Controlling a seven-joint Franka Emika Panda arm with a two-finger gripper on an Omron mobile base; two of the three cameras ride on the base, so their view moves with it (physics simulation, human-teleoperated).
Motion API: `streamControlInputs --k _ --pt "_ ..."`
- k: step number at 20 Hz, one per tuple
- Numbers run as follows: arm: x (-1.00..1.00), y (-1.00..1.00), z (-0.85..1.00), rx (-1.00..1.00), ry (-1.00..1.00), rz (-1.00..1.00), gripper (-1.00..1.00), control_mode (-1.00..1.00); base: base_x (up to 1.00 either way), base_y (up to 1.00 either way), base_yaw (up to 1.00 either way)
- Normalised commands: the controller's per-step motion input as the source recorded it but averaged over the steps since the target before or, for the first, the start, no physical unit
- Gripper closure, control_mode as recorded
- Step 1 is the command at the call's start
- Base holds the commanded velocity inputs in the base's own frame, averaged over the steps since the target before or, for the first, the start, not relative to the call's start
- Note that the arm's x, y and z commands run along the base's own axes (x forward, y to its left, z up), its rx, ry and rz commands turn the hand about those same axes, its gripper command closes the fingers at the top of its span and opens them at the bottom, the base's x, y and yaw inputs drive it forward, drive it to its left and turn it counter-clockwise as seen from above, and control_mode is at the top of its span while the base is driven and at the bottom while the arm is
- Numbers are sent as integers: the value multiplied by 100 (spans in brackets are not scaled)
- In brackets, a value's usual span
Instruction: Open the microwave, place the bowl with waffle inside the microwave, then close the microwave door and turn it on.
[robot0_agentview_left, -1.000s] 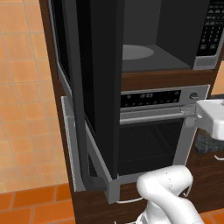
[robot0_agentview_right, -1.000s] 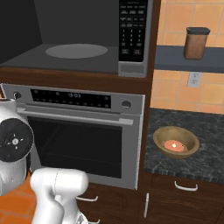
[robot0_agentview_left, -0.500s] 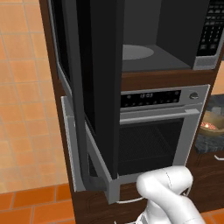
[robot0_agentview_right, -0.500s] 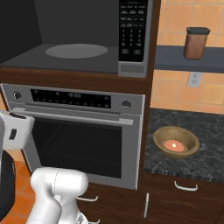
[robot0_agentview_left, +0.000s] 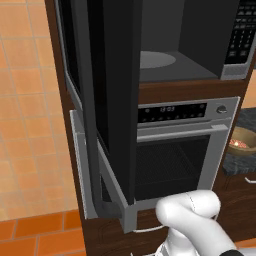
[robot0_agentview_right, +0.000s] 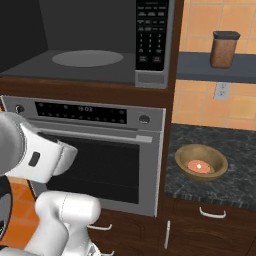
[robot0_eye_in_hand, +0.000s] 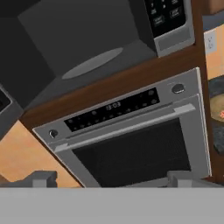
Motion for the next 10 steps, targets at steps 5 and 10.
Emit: streamControlInputs --k 5,10 --pt "0 -71 -47 -10 21 -29 -100 -100 0 0 0" --pt "0 -65 -55 -6 16 -21 -100 -100 0 0 0"
